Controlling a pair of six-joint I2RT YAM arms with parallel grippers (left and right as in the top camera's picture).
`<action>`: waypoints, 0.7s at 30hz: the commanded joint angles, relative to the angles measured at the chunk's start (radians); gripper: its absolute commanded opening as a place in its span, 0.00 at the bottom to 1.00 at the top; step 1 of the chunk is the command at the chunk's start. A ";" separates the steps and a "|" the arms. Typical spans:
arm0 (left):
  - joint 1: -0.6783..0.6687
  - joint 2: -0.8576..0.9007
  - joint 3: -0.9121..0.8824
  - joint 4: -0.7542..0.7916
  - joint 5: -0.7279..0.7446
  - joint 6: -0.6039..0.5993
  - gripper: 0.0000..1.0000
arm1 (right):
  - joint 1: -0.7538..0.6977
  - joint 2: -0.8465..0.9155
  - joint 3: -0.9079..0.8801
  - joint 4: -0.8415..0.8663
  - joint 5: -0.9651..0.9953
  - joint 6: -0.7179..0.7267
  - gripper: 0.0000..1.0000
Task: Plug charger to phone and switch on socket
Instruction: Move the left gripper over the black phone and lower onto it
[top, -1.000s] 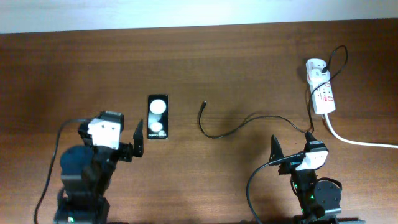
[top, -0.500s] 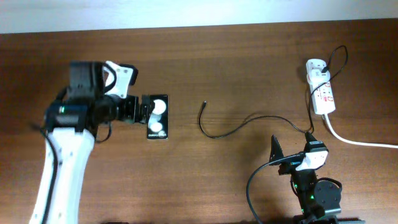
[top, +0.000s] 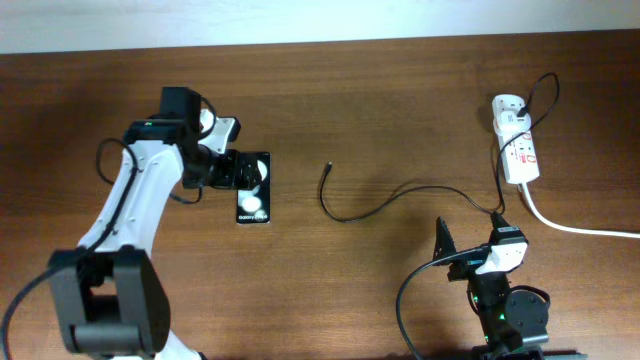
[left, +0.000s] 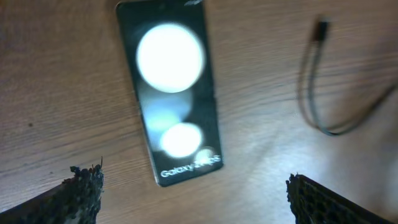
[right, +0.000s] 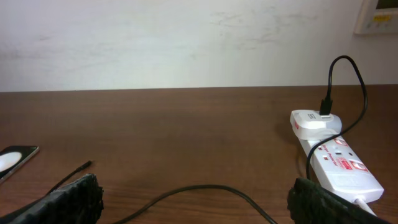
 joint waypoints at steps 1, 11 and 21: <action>-0.059 0.051 0.014 0.019 -0.194 -0.108 0.99 | -0.005 -0.008 -0.006 -0.004 -0.009 0.004 0.99; -0.116 0.142 0.013 0.072 -0.278 -0.227 0.99 | -0.005 -0.008 -0.006 -0.004 -0.009 0.004 0.99; -0.126 0.231 0.011 0.073 -0.219 -0.247 0.99 | -0.005 -0.008 -0.006 -0.004 -0.009 0.004 0.99</action>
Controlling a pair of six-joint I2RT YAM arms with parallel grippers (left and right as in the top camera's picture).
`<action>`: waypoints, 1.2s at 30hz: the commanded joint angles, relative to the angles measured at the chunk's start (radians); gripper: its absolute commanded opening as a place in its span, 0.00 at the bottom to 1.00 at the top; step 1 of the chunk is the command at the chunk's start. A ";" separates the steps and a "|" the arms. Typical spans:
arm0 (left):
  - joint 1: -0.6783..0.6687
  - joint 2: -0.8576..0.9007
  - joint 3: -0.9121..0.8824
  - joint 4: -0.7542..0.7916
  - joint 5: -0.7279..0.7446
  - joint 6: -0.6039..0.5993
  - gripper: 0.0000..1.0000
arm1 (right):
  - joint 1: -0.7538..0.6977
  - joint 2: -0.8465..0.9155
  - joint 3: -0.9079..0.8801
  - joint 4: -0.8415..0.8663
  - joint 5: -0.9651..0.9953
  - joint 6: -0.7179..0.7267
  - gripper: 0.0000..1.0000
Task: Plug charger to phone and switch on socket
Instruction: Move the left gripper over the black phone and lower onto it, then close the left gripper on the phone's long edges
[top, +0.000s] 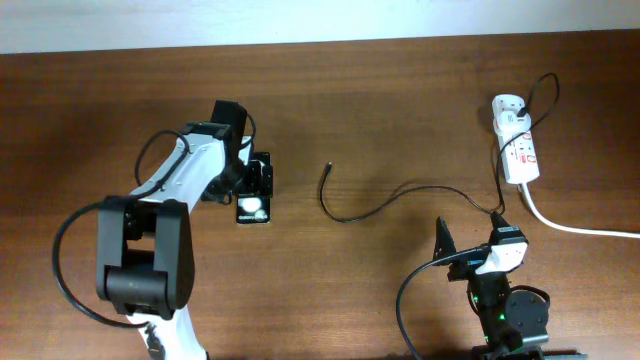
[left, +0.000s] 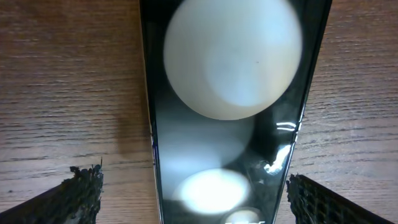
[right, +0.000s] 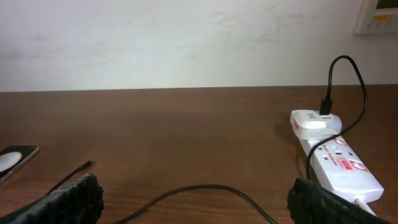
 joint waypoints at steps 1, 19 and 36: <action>-0.019 0.029 0.011 0.002 0.014 -0.029 0.99 | -0.005 -0.008 -0.006 -0.004 -0.009 0.004 0.99; -0.084 0.044 0.008 0.055 -0.083 -0.118 0.99 | -0.005 -0.008 -0.006 -0.004 -0.009 0.004 0.99; -0.084 0.045 -0.080 0.129 -0.098 -0.117 0.99 | -0.005 -0.008 -0.006 -0.004 -0.009 0.004 0.99</action>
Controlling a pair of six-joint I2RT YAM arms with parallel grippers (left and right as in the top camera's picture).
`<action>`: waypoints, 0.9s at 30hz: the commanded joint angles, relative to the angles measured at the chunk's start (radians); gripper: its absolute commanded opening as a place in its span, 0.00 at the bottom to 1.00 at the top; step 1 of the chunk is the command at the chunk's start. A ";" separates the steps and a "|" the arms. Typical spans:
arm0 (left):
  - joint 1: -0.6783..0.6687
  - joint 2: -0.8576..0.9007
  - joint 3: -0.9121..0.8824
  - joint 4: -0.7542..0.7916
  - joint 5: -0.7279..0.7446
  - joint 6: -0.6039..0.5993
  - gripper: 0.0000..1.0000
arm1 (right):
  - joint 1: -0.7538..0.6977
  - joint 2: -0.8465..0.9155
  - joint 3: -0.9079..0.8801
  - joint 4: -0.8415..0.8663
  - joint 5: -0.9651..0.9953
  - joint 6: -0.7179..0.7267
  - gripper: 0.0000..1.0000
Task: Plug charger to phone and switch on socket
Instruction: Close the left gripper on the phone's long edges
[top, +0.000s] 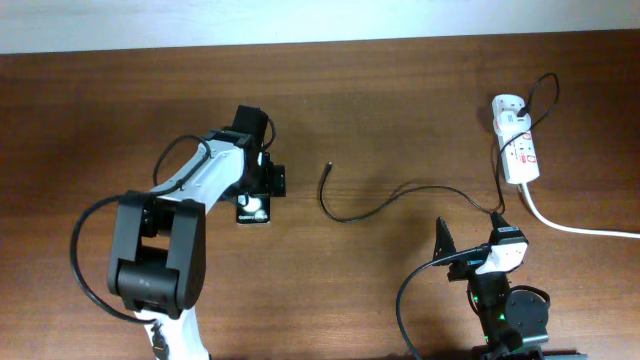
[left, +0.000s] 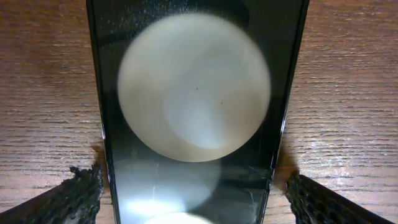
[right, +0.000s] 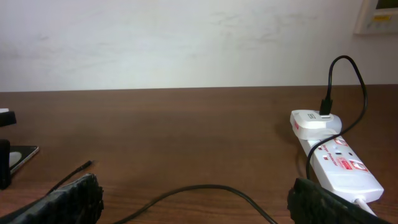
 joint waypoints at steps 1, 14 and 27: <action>-0.004 0.021 -0.038 -0.002 -0.008 -0.014 1.00 | -0.005 -0.008 -0.006 -0.004 -0.009 0.004 0.99; -0.003 0.021 -0.037 -0.035 -0.008 -0.014 0.78 | -0.005 -0.008 -0.006 -0.004 -0.009 0.004 0.99; -0.003 0.021 0.126 -0.184 -0.008 -0.014 0.77 | -0.005 -0.008 -0.006 -0.004 -0.009 0.004 0.99</action>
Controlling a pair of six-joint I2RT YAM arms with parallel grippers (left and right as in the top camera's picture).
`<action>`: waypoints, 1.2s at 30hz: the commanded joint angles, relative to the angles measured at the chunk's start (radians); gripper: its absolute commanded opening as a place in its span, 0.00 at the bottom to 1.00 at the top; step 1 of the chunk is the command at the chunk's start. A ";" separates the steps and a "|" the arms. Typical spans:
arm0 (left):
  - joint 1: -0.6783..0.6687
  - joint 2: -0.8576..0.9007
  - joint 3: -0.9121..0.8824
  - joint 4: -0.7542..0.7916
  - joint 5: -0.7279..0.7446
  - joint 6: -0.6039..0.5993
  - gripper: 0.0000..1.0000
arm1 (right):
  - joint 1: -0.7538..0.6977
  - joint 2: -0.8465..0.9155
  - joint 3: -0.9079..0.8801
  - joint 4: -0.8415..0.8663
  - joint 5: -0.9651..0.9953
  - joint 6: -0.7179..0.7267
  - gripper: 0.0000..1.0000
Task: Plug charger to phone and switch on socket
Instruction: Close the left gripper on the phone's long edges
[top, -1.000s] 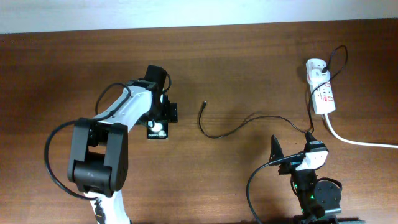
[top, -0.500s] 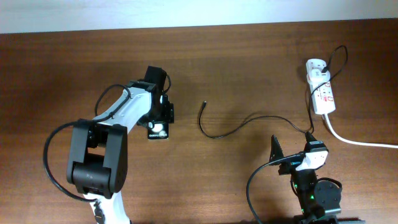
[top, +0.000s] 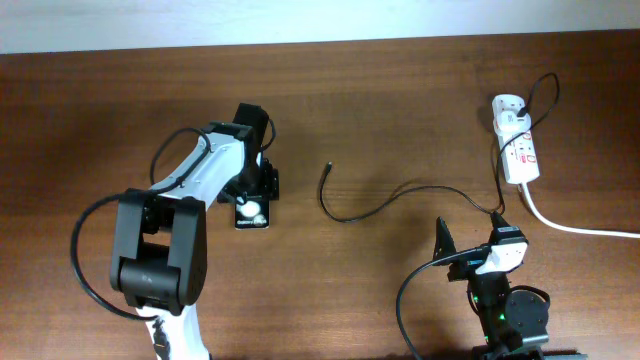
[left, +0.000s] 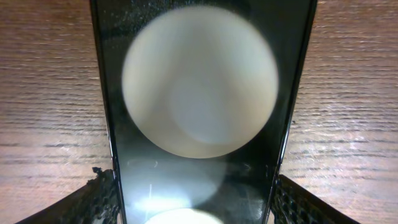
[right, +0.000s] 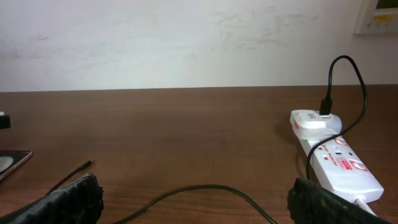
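The black phone (left: 199, 93) lies flat on the wooden table, screen up and glaring with reflected lamps. My left gripper (left: 196, 199) is down over it, shut on the phone, with both fingers (left: 99, 196) pressed against its long edges. In the overhead view the phone (top: 252, 211) pokes out below the left gripper (top: 254, 186). The charger cable's free plug (top: 326, 168) lies right of the phone, and the cable (top: 400, 195) curves to the adapter (top: 508, 108) in the white power strip (top: 518, 150). My right gripper (right: 199, 202) rests open at the front right.
The strip's thick white lead (top: 580, 228) runs off the table's right edge. A white wall (right: 186, 37) stands behind the table's far edge. The cable (right: 205, 190) crosses the table just ahead of the right gripper's fingers.
My left gripper's fingers have closed in from just outside the phone's long edges until they touch them. The phone has shifted slightly left. The right arm and the cable are unchanged.
My left gripper first hung open above and left of the phone. It then stood lower over the phone's upper half, then straddled it with small gaps at both sides. Now it is shut on the phone. The right arm stayed parked throughout.
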 joint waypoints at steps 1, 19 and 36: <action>-0.002 0.005 0.060 -0.034 -0.010 -0.003 0.77 | -0.005 -0.008 -0.006 -0.004 -0.009 0.004 0.99; -0.005 0.007 -0.049 0.040 -0.003 -0.003 0.86 | -0.005 -0.008 -0.006 -0.004 -0.009 0.004 0.99; -0.005 0.007 -0.113 0.132 -0.003 -0.002 0.77 | -0.005 -0.008 -0.006 -0.004 -0.009 0.004 0.99</action>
